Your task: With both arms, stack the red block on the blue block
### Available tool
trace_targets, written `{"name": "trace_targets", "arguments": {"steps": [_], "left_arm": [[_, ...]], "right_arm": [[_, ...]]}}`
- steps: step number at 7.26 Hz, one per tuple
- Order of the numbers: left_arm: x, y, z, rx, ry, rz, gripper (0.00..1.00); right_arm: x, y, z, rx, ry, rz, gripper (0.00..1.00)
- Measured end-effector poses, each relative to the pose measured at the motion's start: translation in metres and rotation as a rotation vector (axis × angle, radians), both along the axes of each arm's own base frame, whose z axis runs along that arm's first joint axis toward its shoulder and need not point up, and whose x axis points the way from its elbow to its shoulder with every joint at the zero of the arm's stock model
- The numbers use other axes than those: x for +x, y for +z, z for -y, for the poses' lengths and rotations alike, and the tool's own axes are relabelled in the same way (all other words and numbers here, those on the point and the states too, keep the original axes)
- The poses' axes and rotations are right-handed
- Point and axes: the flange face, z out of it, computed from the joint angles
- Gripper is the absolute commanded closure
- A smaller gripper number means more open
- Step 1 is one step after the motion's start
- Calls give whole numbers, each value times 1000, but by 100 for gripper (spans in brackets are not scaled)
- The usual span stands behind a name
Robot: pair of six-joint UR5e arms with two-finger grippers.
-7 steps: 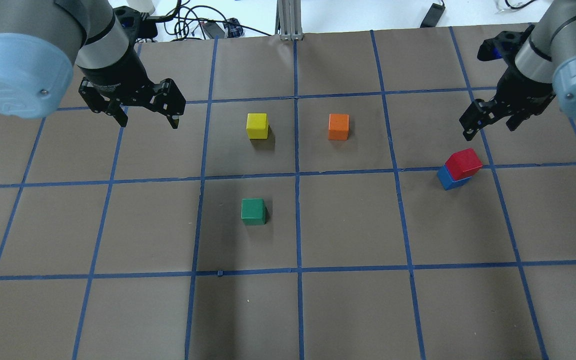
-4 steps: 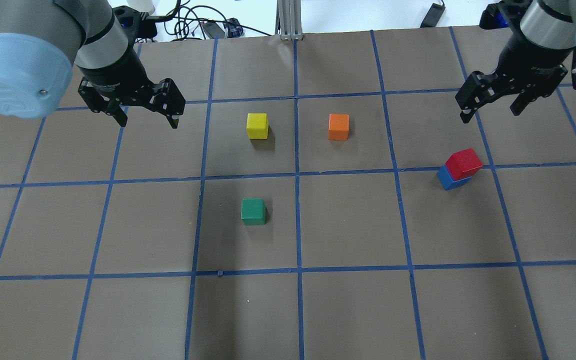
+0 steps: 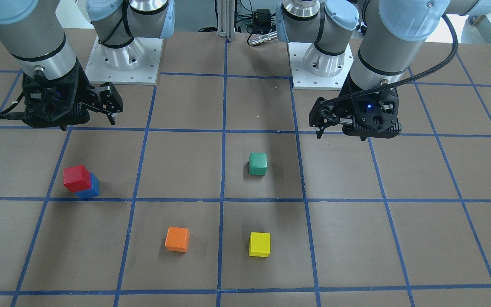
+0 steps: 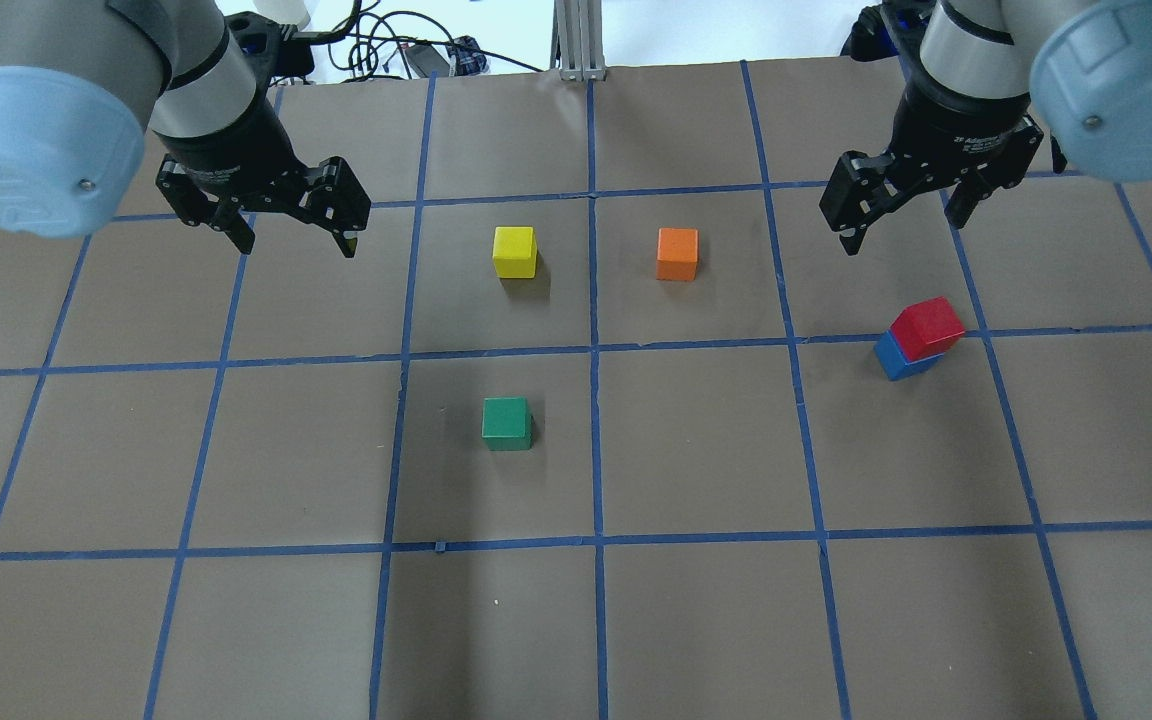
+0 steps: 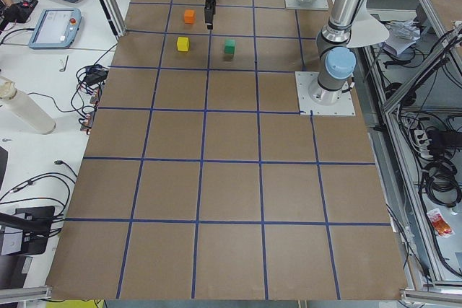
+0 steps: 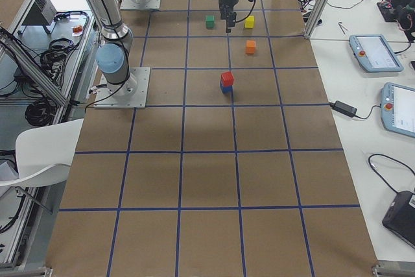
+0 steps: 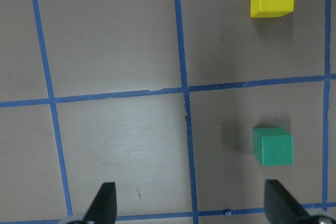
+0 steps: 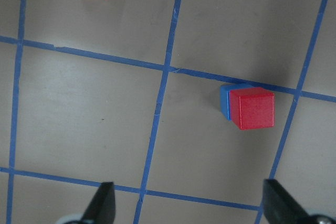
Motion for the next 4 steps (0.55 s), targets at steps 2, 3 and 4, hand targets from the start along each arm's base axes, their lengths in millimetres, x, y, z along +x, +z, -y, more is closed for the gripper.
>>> {"name": "trace_targets", "arguments": {"steps": [2, 3, 4], "left_arm": [[3, 6, 3, -7, 6, 2, 0], [5, 9, 6, -7, 9, 3, 0], [5, 11, 8, -3, 10, 3, 0]], "right_arm": [[18, 6, -8, -22, -93, -9, 0], [30, 7, -11, -27, -126, 18, 0], [37, 7, -12, -25, -143, 43, 0]]}}
